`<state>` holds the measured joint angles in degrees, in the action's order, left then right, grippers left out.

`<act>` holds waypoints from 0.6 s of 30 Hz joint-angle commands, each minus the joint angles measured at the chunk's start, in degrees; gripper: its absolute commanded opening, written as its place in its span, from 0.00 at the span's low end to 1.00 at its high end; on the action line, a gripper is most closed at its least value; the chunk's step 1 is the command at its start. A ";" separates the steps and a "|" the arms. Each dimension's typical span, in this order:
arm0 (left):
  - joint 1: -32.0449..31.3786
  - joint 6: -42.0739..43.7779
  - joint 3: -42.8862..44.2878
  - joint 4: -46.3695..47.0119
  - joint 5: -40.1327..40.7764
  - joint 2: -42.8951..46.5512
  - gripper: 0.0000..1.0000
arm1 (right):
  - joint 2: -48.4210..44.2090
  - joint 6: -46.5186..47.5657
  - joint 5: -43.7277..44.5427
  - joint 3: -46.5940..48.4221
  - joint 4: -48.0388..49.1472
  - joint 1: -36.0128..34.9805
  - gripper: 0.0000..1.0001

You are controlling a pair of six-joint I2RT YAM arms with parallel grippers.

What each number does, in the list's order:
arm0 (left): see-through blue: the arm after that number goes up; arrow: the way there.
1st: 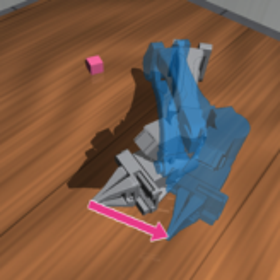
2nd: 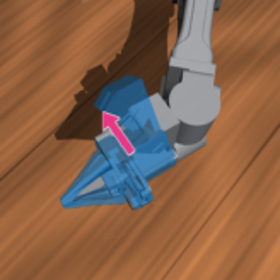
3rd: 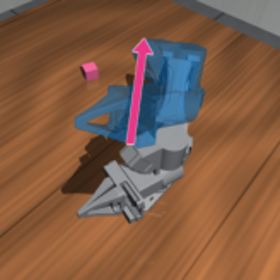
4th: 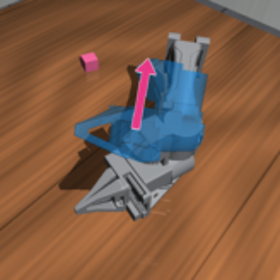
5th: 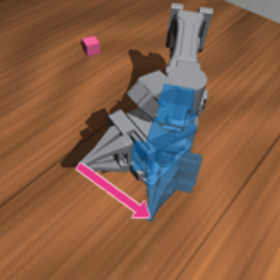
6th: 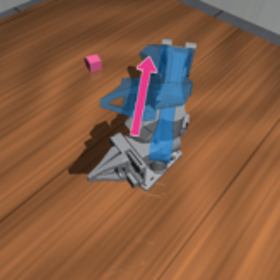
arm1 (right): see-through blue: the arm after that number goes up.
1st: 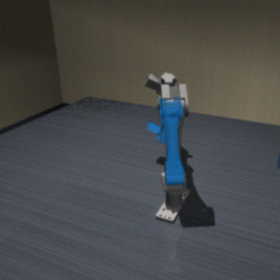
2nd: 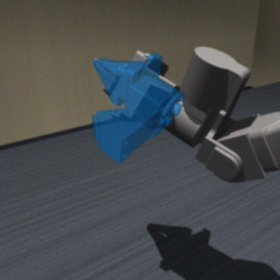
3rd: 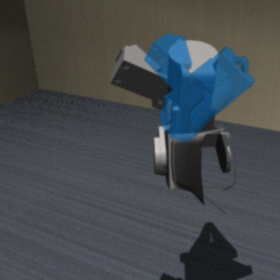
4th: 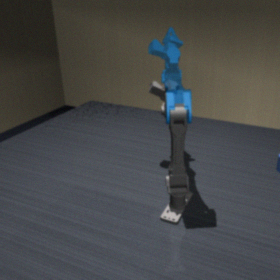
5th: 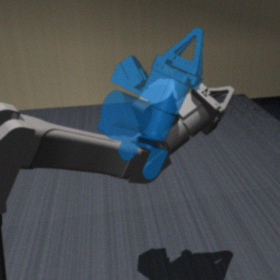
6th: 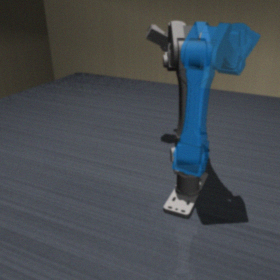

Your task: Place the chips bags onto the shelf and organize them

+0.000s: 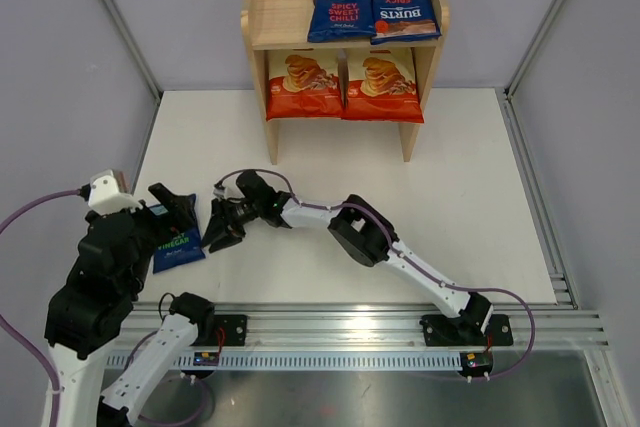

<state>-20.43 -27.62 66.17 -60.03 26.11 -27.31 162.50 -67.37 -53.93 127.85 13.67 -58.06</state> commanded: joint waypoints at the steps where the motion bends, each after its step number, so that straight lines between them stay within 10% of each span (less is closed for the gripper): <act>1: -0.14 -2.35 -3.13 1.75 4.55 -1.42 0.99 | -3.14 0.57 10.67 -11.19 0.81 -0.82 0.53; 9: 3.71 -8.85 -13.78 9.57 5.72 -14.52 0.99 | -17.81 7.15 24.54 -28.26 8.67 -1.00 0.55; 18: 37.37 -3.60 -15.72 21.96 -15.18 -26.98 0.99 | -35.22 16.22 32.32 -47.77 6.98 1.72 0.67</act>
<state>11.18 -33.80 50.17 -45.91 20.40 -49.84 133.49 -56.47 -26.44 84.55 21.06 -58.08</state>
